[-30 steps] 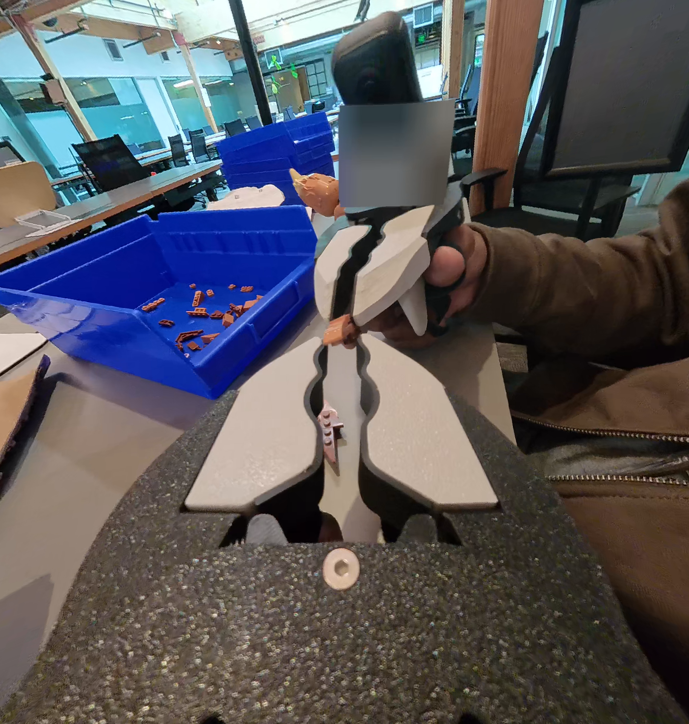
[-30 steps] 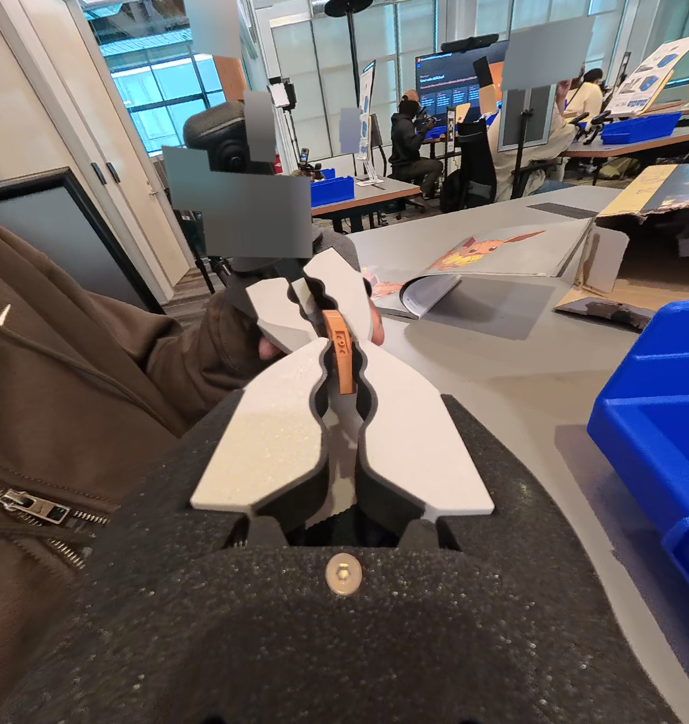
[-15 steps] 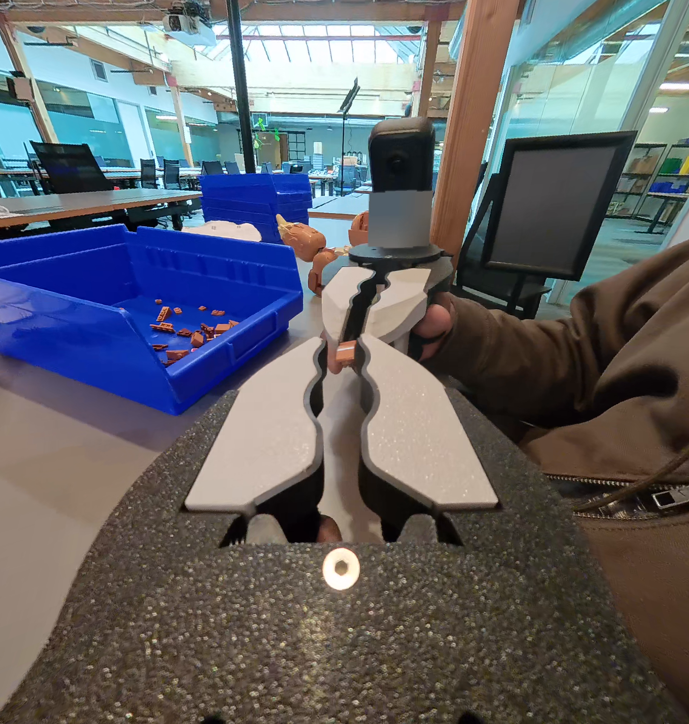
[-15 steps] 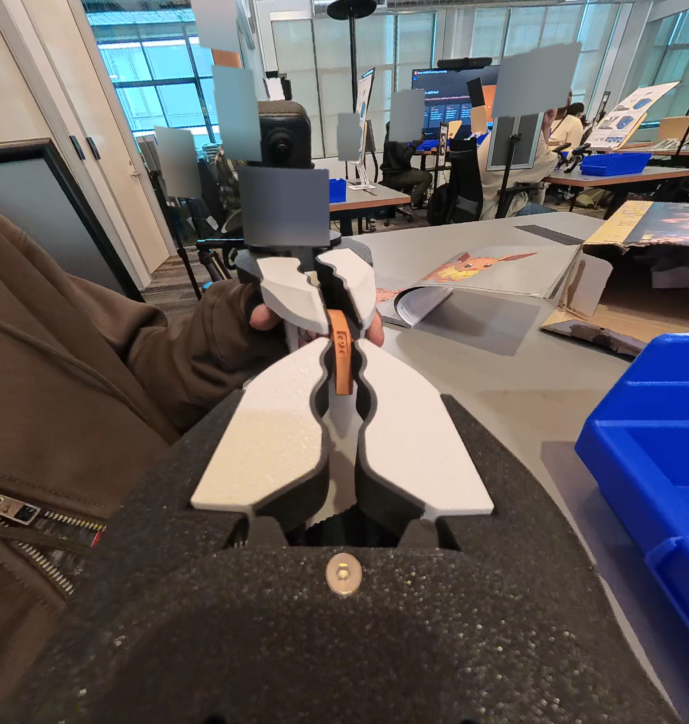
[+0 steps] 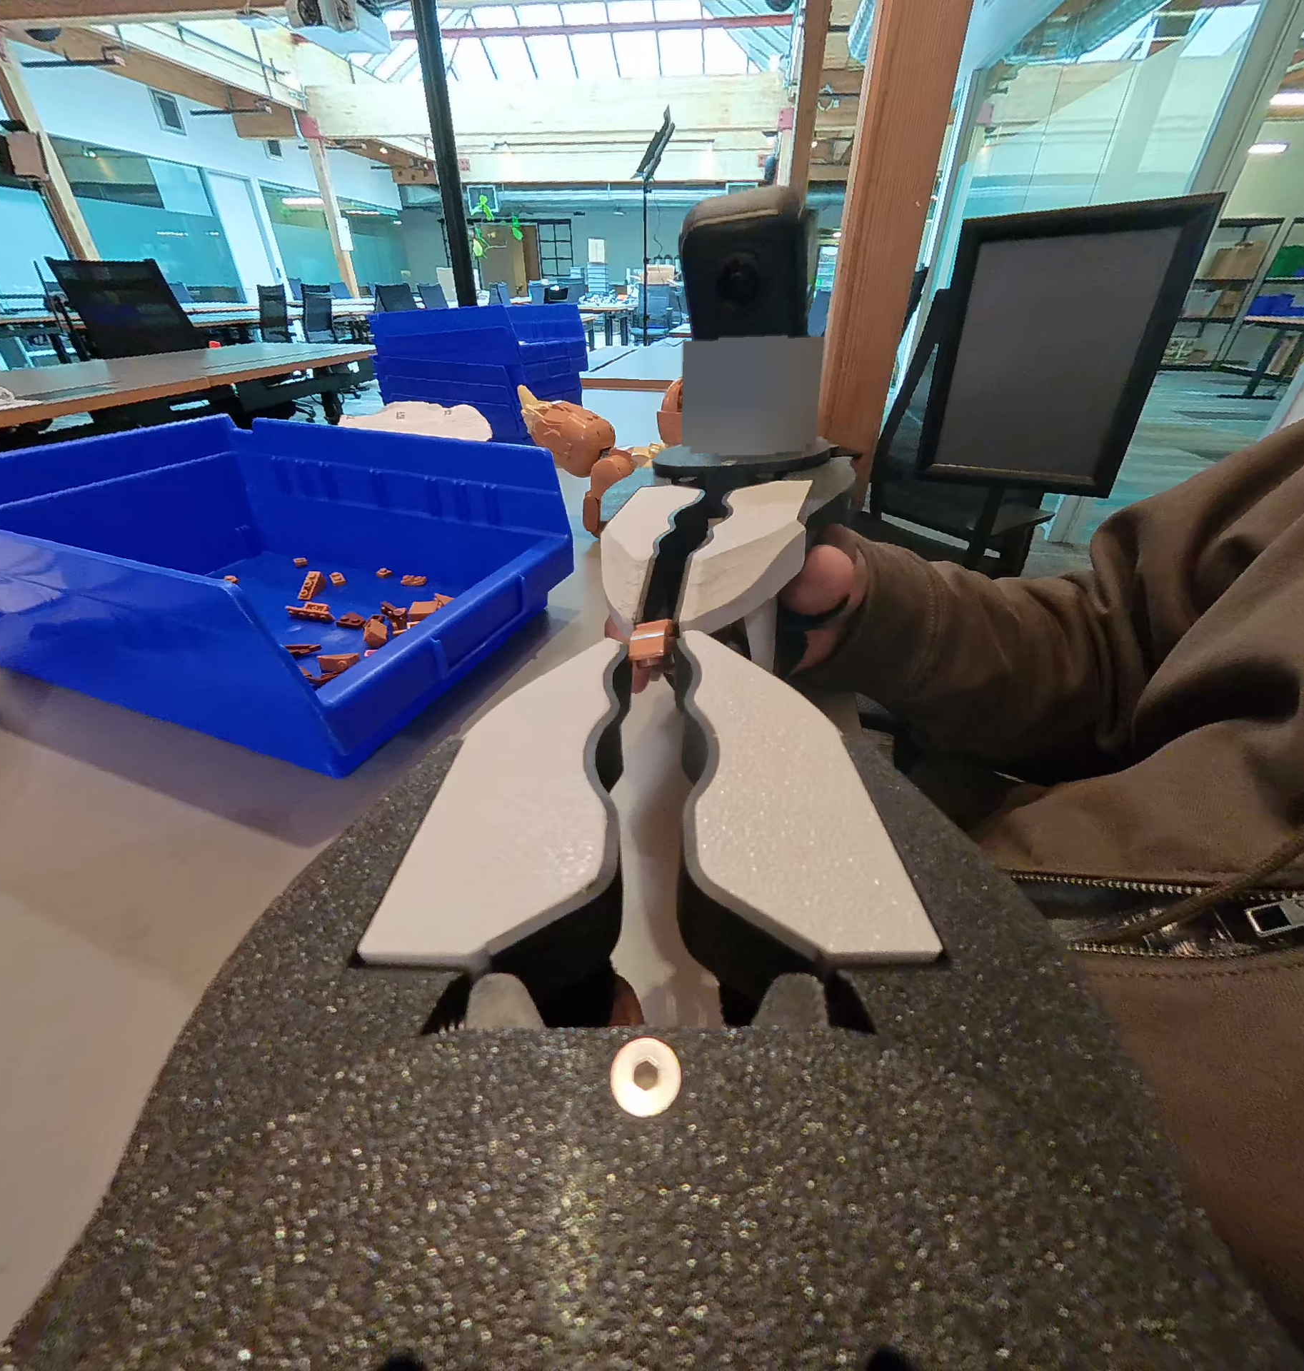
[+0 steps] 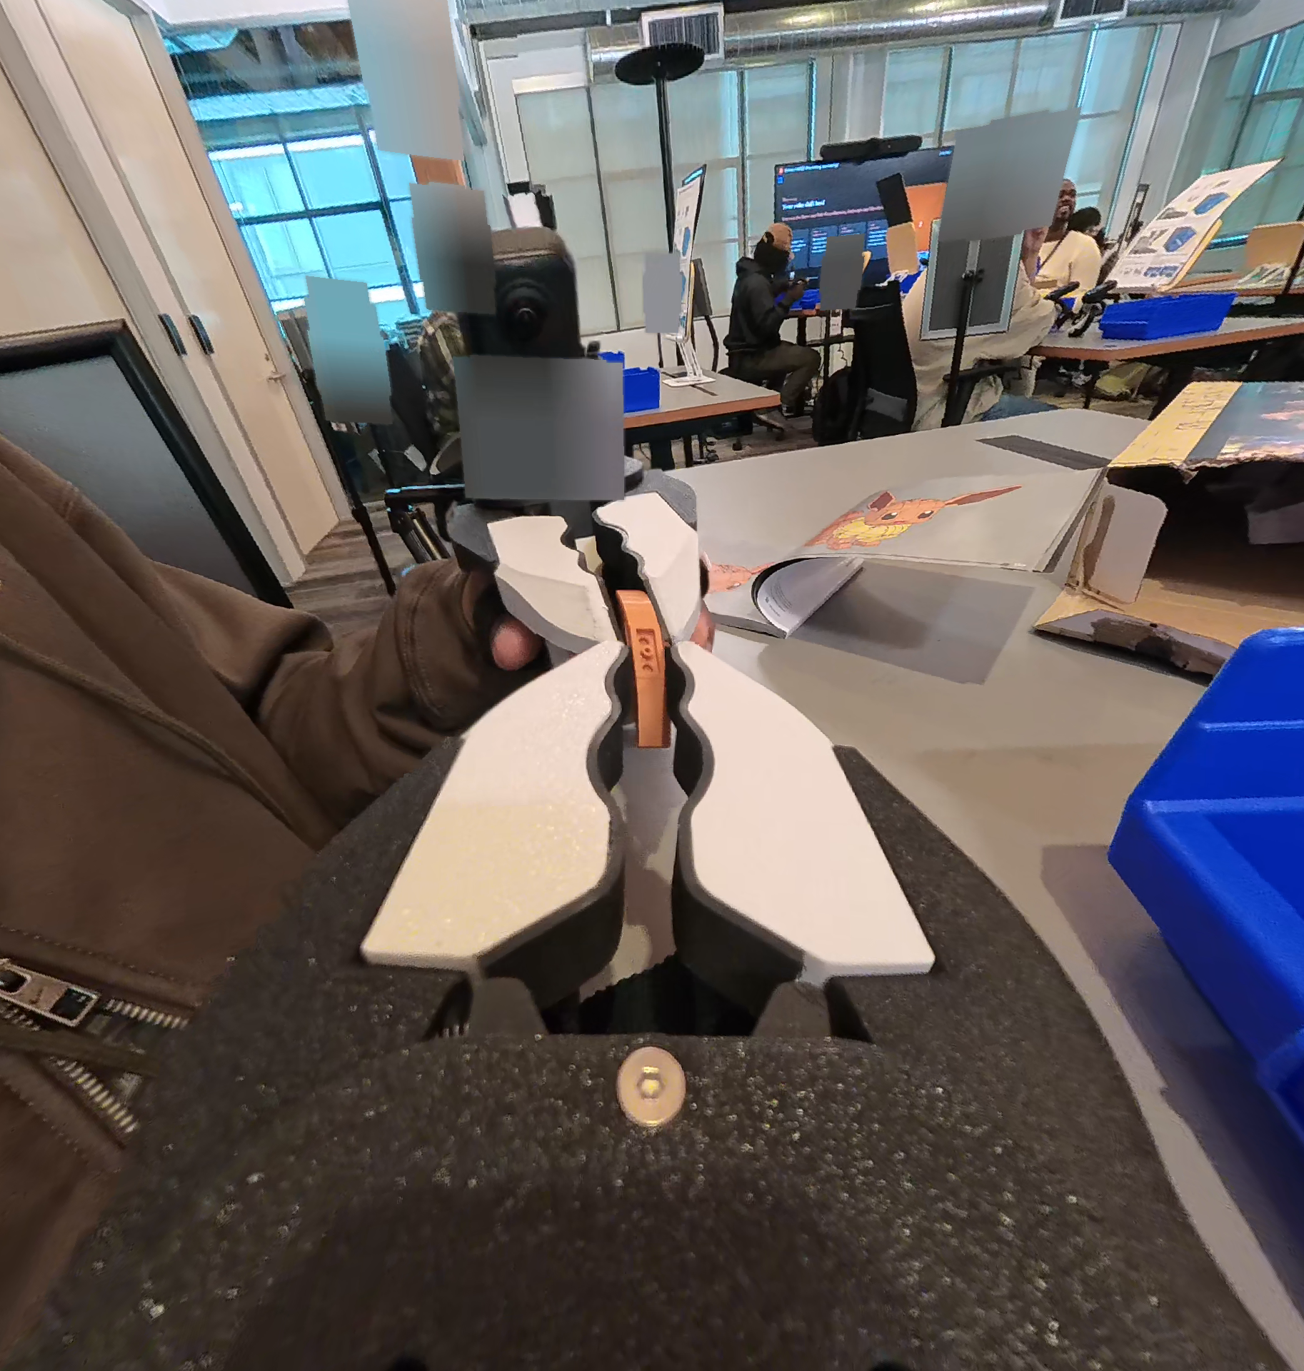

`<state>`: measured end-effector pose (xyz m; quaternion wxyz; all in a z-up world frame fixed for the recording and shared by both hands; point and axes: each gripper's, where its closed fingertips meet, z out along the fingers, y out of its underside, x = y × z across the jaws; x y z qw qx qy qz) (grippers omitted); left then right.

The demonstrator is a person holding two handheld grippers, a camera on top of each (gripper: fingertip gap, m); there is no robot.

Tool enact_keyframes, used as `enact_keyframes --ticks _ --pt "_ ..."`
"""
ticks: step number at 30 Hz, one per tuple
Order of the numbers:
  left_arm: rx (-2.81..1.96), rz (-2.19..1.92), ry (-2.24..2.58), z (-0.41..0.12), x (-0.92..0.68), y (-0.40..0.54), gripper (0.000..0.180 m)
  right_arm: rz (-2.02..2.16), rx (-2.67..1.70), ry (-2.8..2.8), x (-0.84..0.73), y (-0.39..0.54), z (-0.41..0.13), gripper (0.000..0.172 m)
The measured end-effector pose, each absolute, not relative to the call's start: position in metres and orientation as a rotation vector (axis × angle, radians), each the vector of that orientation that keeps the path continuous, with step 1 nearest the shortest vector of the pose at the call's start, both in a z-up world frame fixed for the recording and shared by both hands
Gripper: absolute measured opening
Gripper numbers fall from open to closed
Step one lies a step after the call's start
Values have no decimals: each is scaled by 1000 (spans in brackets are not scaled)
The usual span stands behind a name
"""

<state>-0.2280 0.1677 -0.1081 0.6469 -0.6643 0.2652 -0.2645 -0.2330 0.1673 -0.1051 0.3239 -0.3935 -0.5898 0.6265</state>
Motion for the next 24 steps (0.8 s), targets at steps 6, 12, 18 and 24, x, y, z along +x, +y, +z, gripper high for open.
enact_keyframes --ticks 6,12,18,24 --pt "-1492 -595 605 -105 -228 167 11 1730 -1053 -1509 -233 167 -101 7" --pt "-1479 -607 607 -103 -228 165 11 1798 -1063 -1485 -233 165 -99 7" --pt "-1458 -627 602 -100 -228 164 11 1909 -1082 -1434 -232 164 -95 7" --pt "-1473 -611 615 -103 -228 164 11 1898 -1067 -1446 -229 165 -94 8"
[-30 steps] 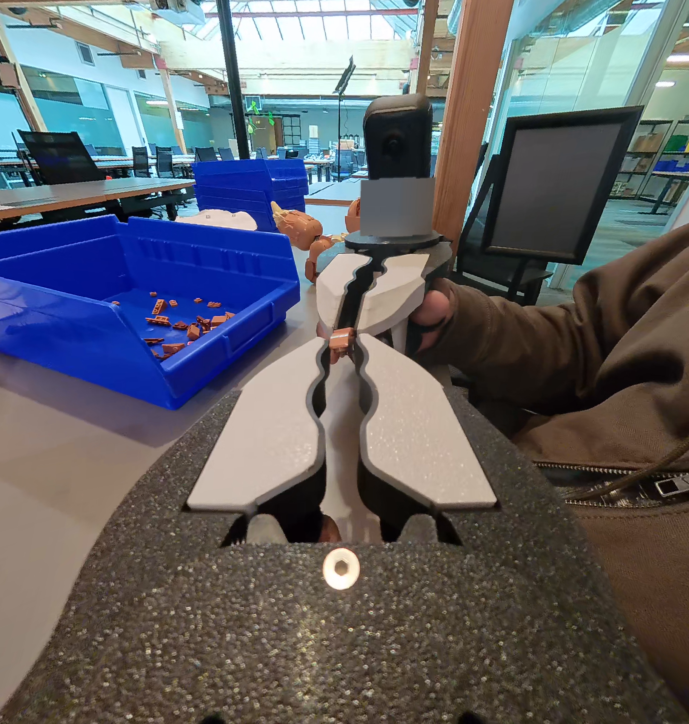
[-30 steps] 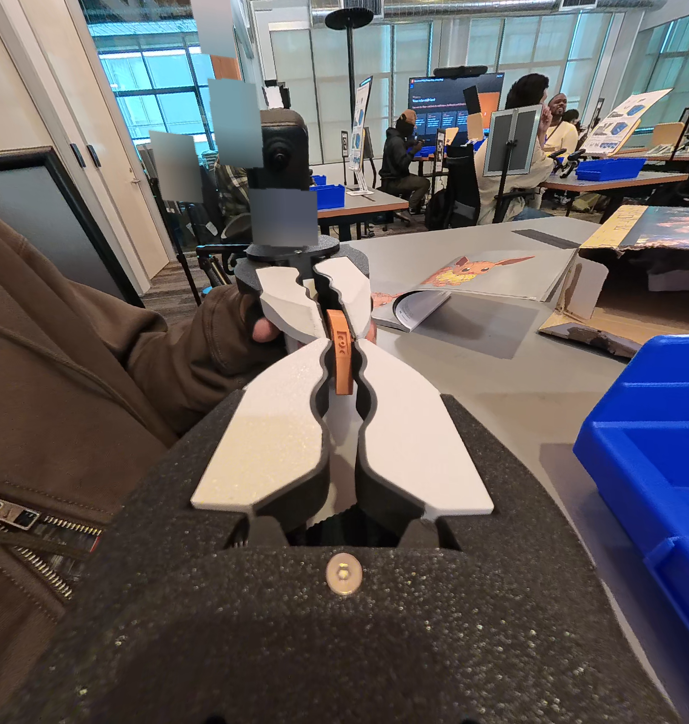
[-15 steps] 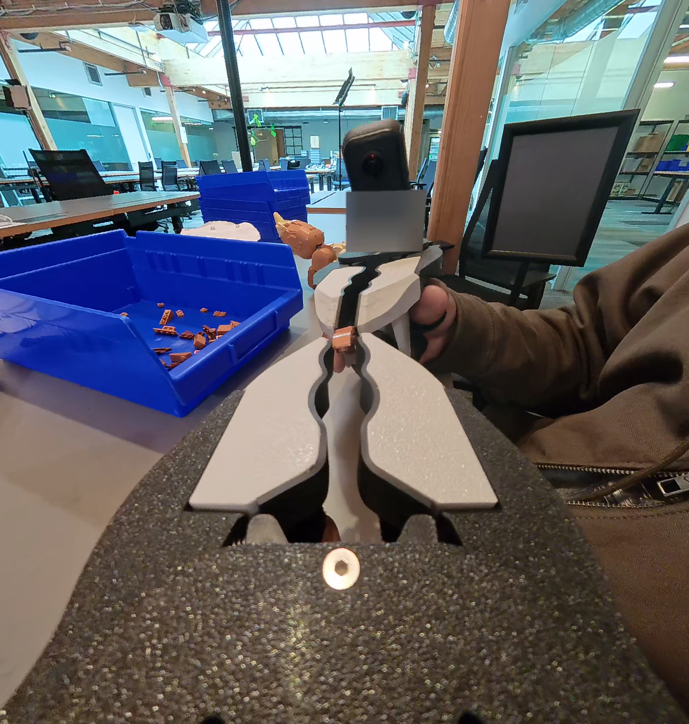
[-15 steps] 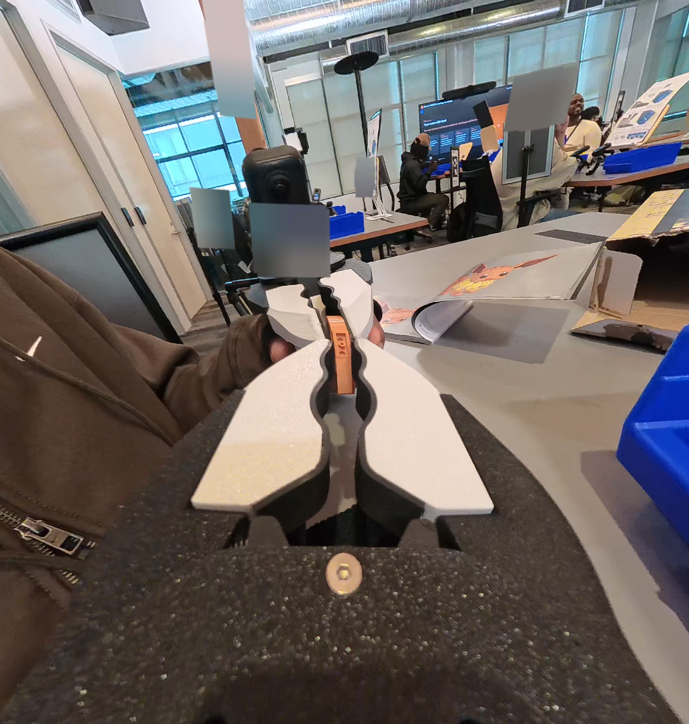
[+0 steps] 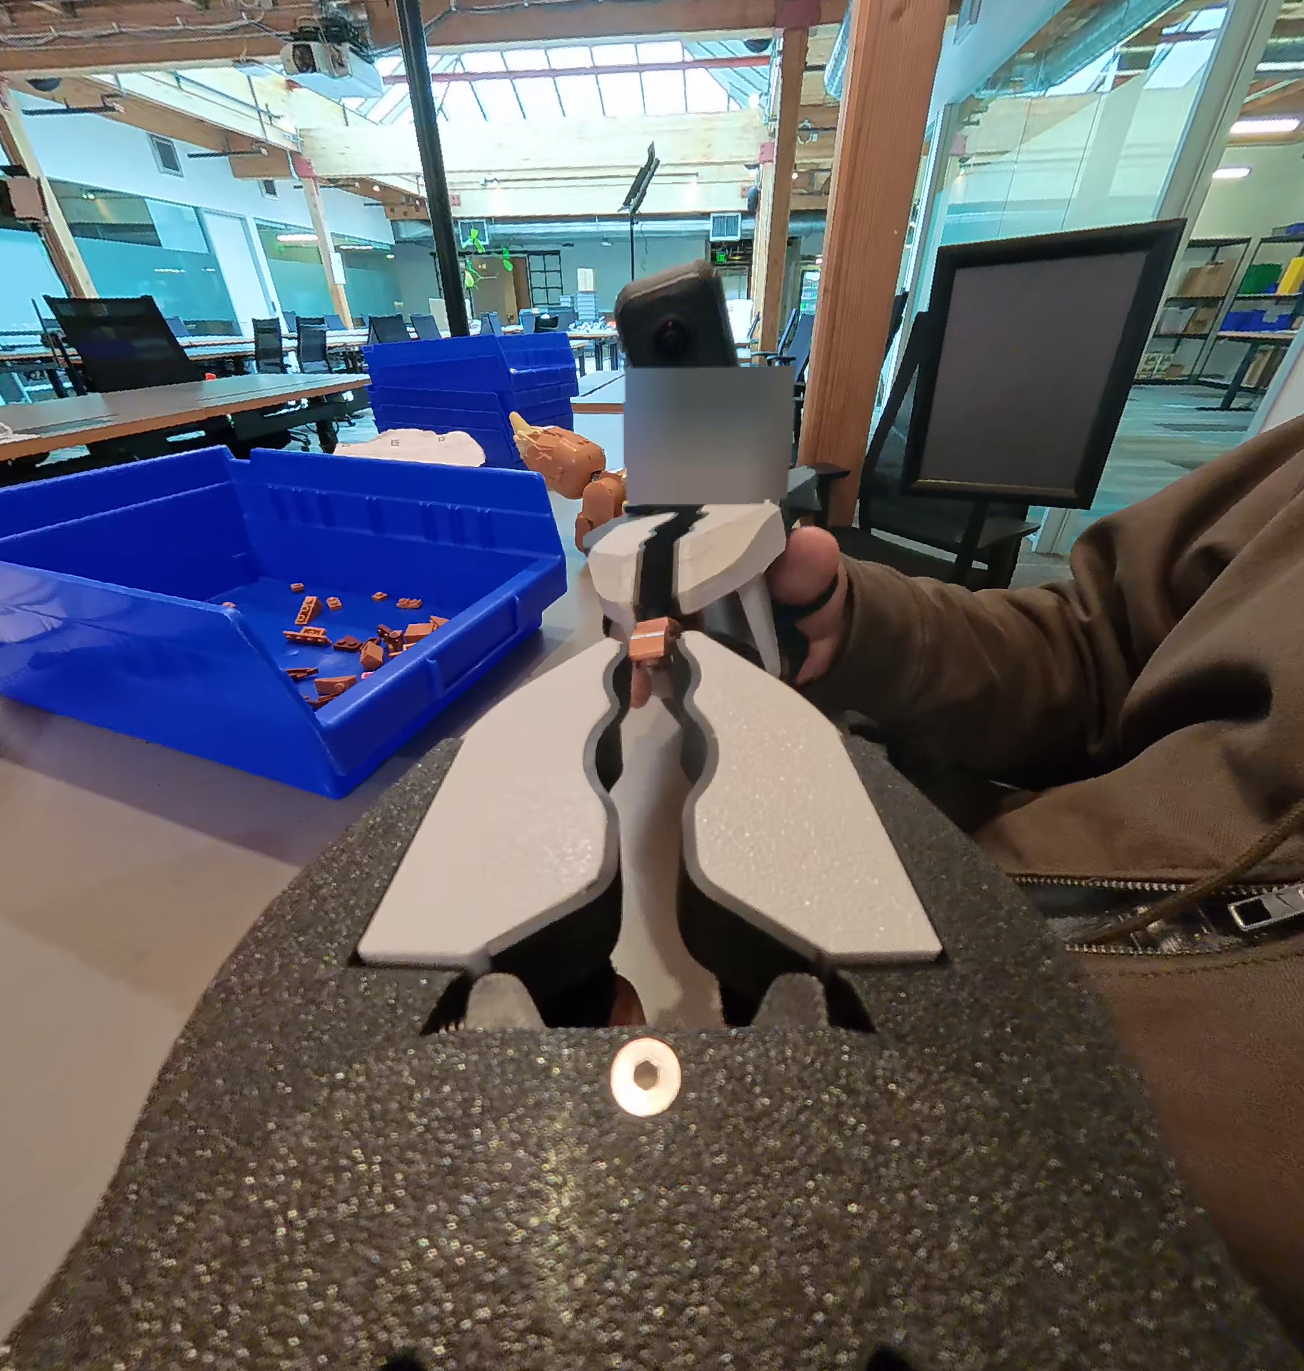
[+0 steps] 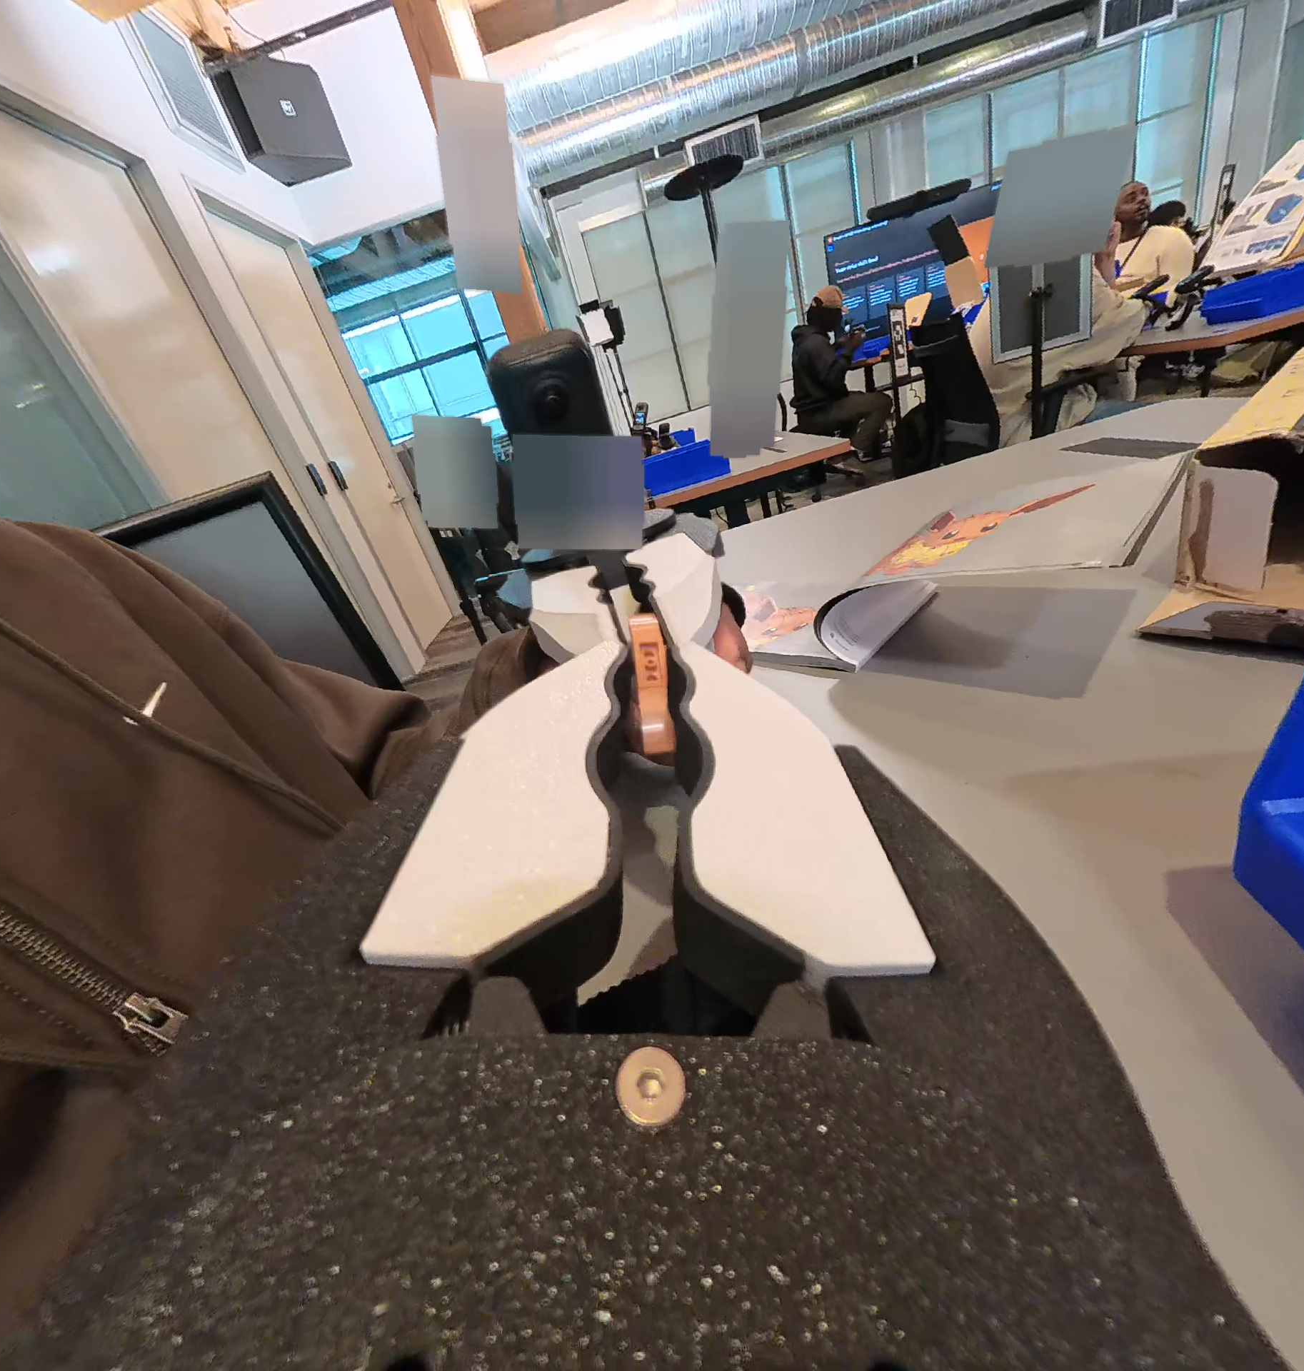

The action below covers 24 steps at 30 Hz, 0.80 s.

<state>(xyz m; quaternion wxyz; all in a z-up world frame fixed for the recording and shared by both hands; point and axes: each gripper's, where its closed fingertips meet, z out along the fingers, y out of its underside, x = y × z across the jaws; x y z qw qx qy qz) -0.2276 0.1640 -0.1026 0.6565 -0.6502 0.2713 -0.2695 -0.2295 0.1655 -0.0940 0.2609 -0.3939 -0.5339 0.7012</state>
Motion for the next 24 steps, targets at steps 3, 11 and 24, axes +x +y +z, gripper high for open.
enact_keyframes --ticks 3,11,24 --pt "-1495 -583 638 -107 -226 165 11 1835 -1034 -1481 -225 169 -94 10" --pt "-1551 -497 727 -121 -218 166 11 1556 -956 -1692 -220 162 -112 14" --pt "-1570 -468 844 -131 -207 160 11 1441 -913 -1835 -214 155 -127 14"
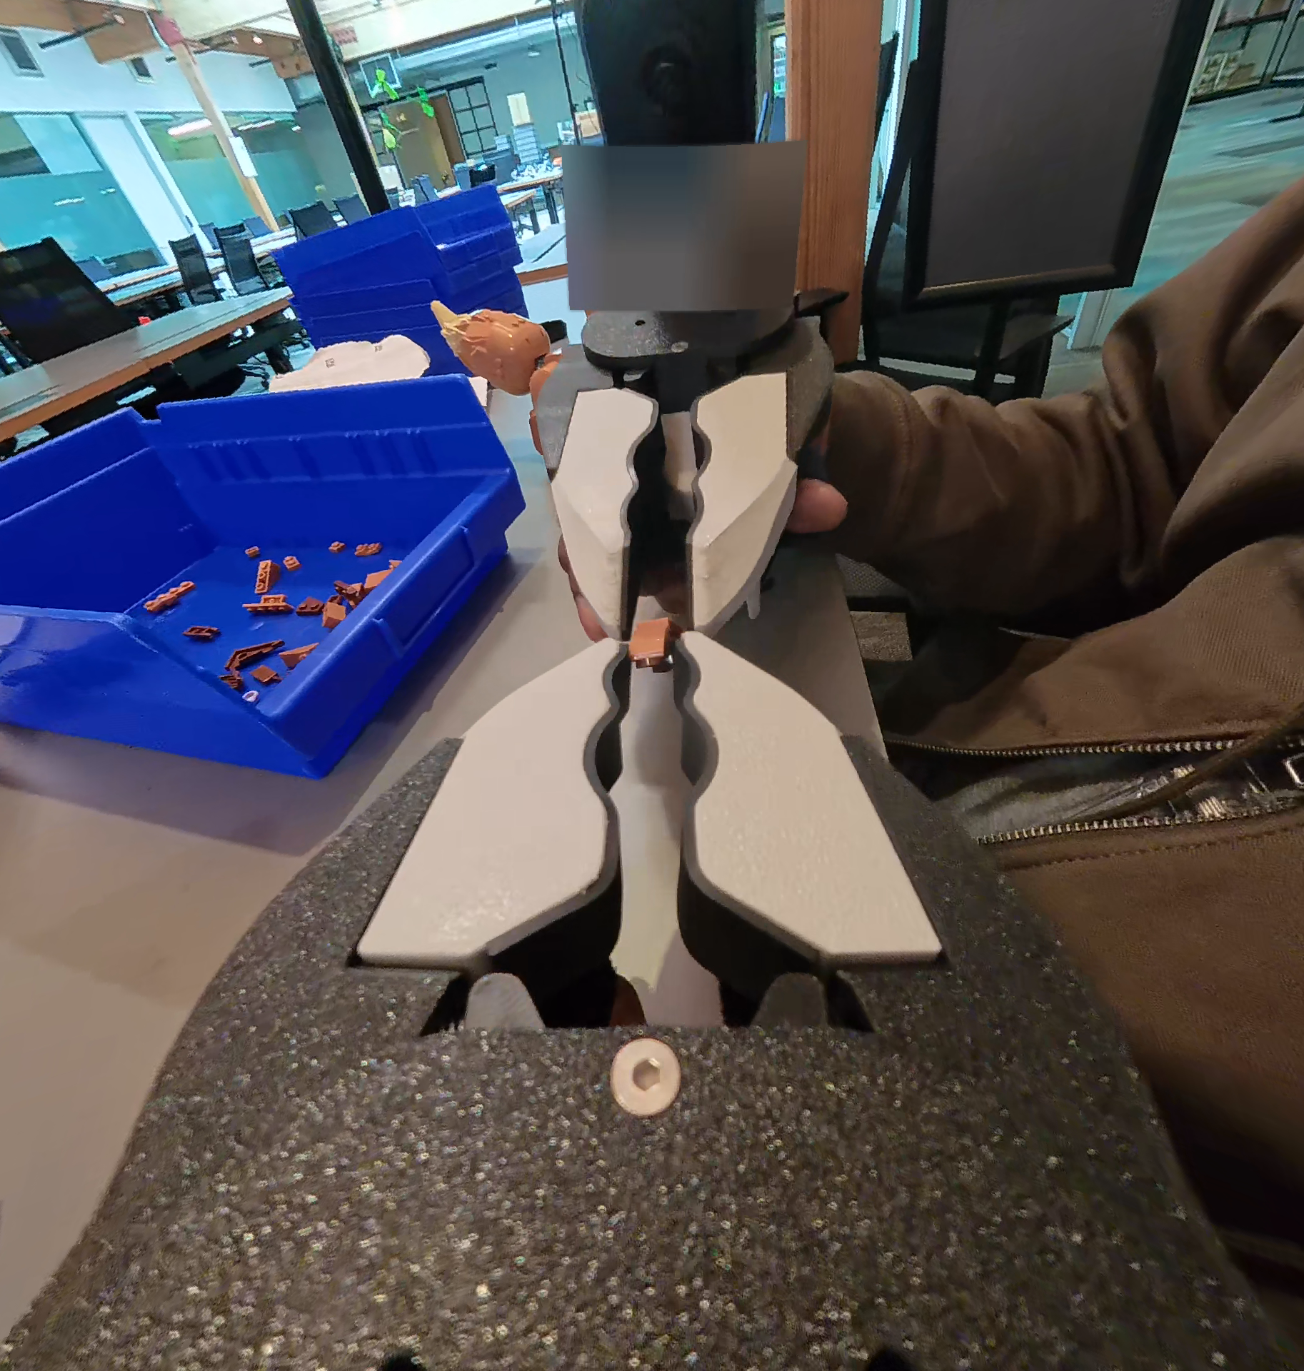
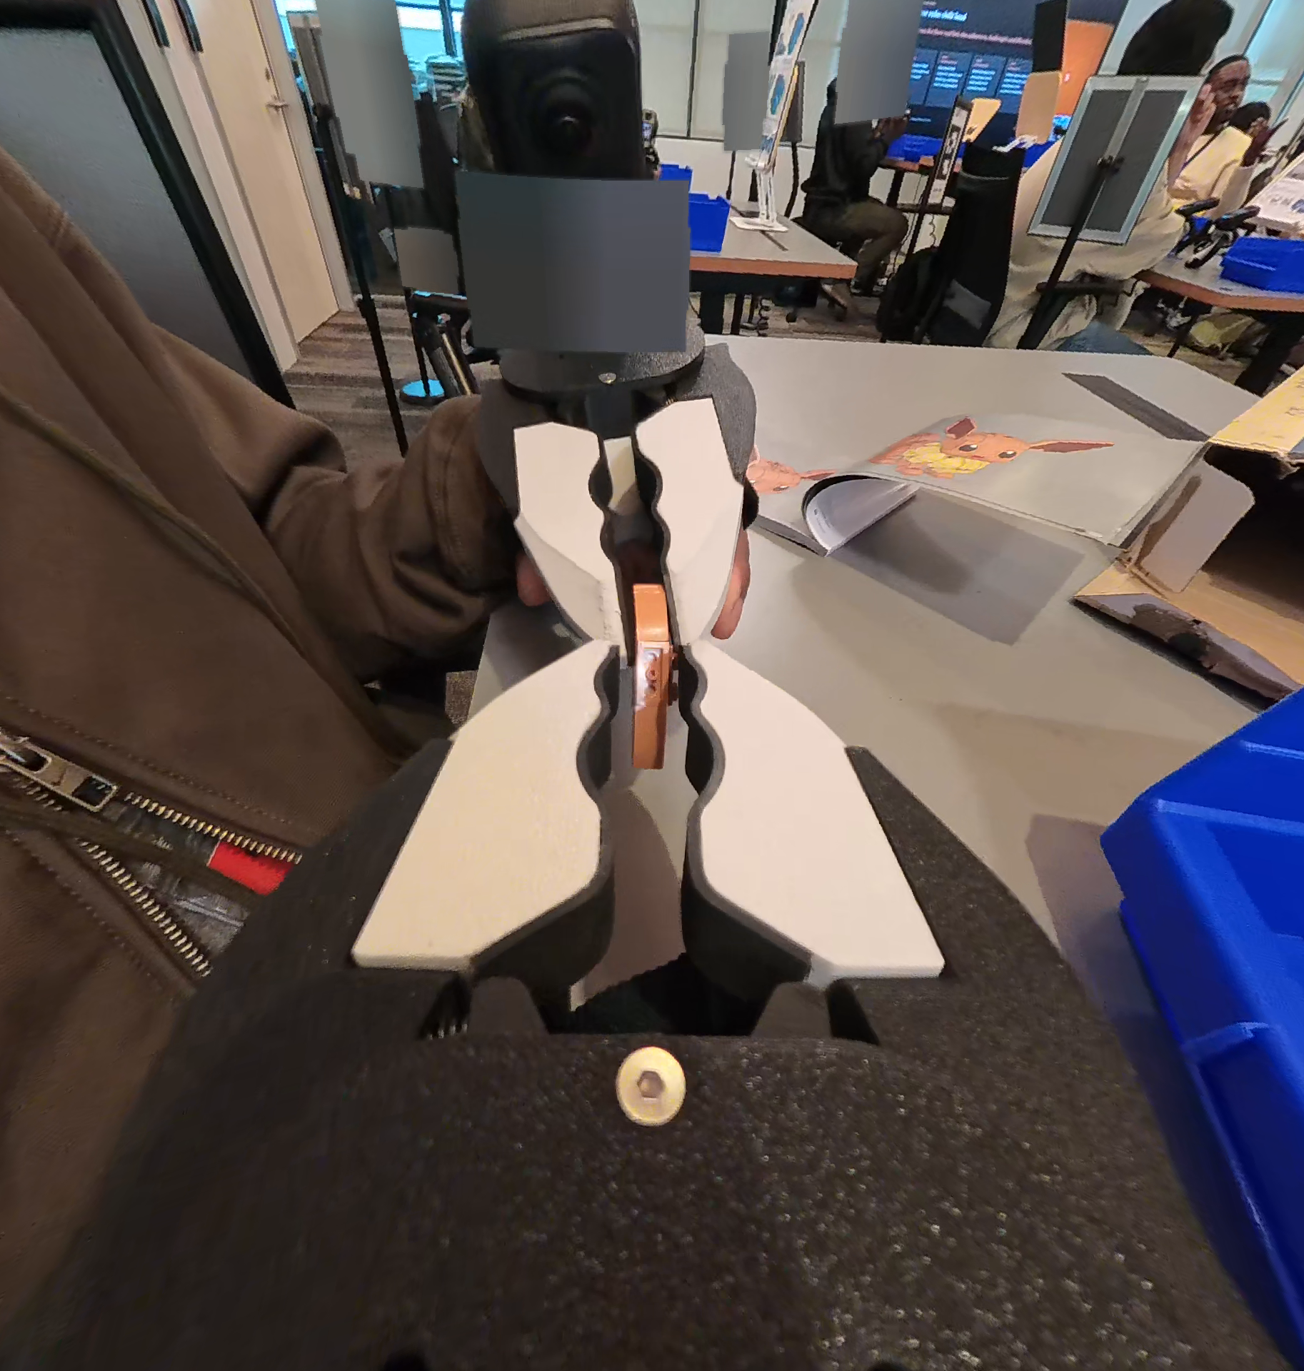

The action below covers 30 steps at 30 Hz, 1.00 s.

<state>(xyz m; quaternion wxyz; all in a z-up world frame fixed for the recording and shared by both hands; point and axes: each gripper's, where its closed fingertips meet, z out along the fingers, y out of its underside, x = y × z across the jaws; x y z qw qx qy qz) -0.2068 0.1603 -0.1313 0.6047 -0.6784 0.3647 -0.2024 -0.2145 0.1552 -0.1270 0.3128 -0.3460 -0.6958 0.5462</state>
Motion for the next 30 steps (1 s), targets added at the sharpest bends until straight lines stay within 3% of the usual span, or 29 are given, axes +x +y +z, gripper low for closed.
enact_keyframes --ticks 21,30 --pt "-1553 -511 843 -128 -205 157 11 1521 -885 -1806 -213 154 -124 7" --pt "-1565 -500 810 -128 -211 160 11 1663 -930 -1574 -206 183 -94 7"
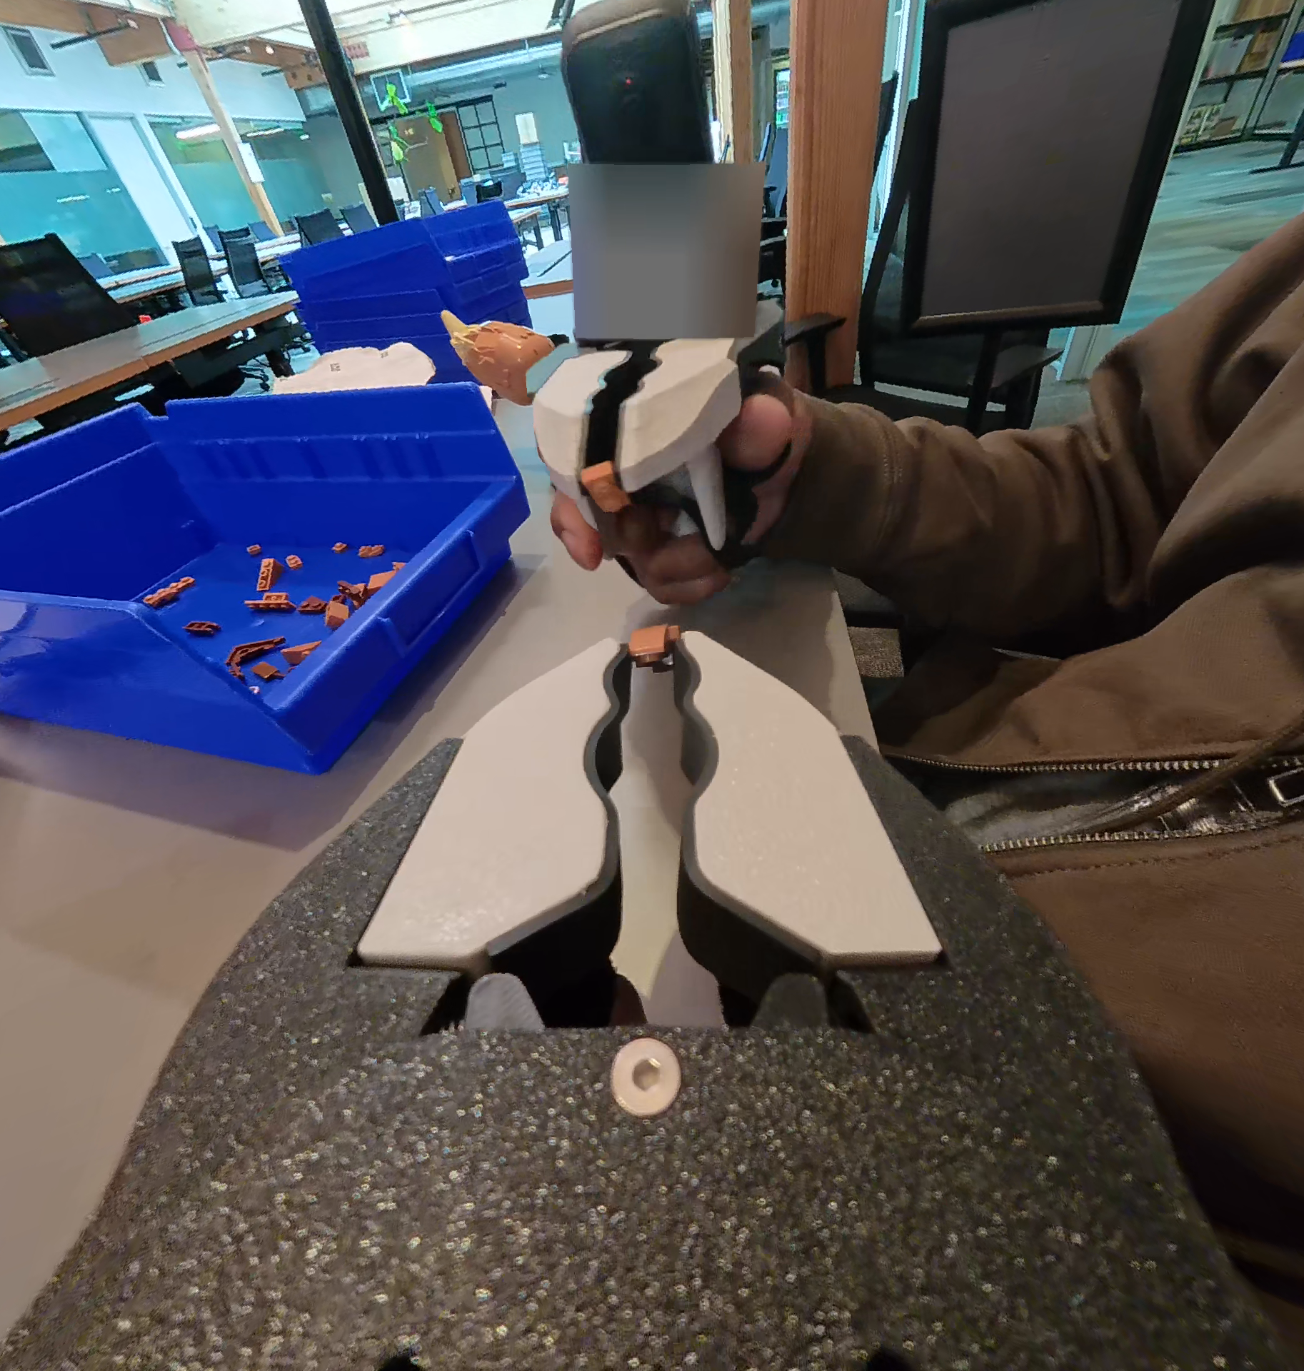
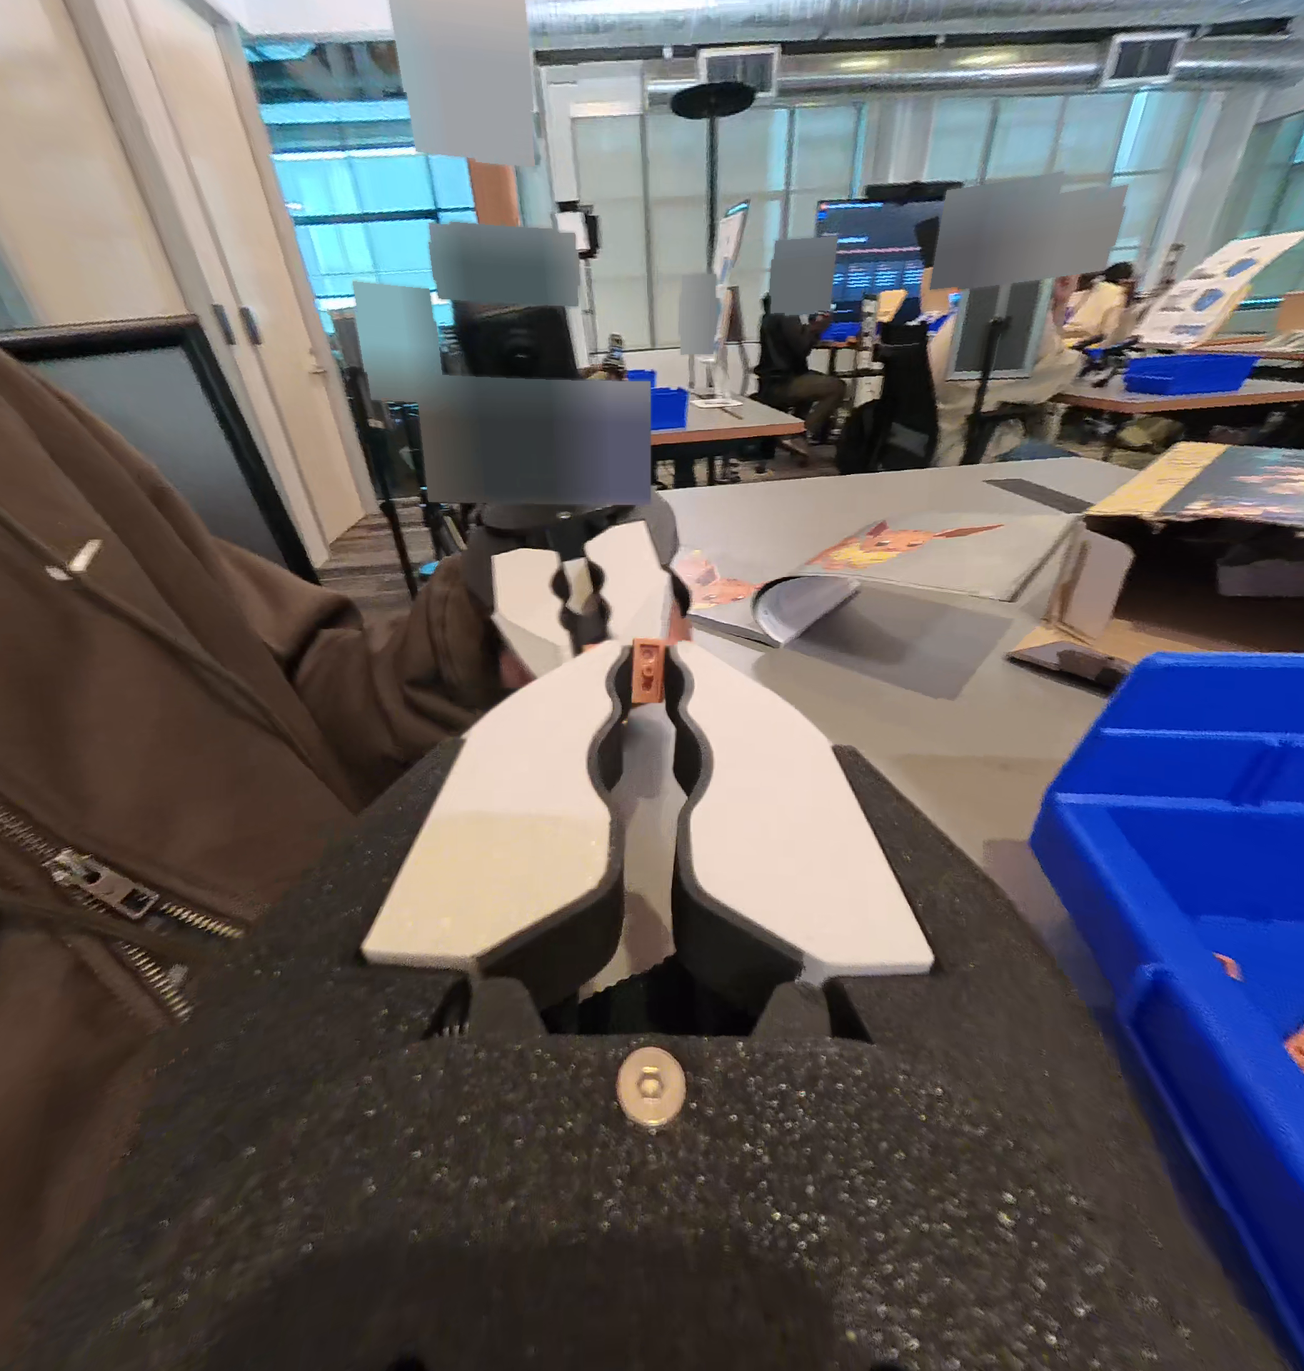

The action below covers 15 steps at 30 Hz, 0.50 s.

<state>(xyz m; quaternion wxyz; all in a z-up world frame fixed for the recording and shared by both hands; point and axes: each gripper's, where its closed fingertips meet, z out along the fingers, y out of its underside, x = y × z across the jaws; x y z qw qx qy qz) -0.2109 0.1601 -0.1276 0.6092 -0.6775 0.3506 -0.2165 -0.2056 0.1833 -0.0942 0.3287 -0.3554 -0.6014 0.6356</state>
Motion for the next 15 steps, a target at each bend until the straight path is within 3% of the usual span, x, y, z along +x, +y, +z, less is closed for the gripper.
enact_keyframes --ticks 7,15 --pt "-1575 -488 787 -128 -212 164 11 1132 -1396 -1126 -229 309 -88 13" --pt "-1574 -496 723 -124 -219 168 11 1076 -1474 -931 -212 345 -100 25"
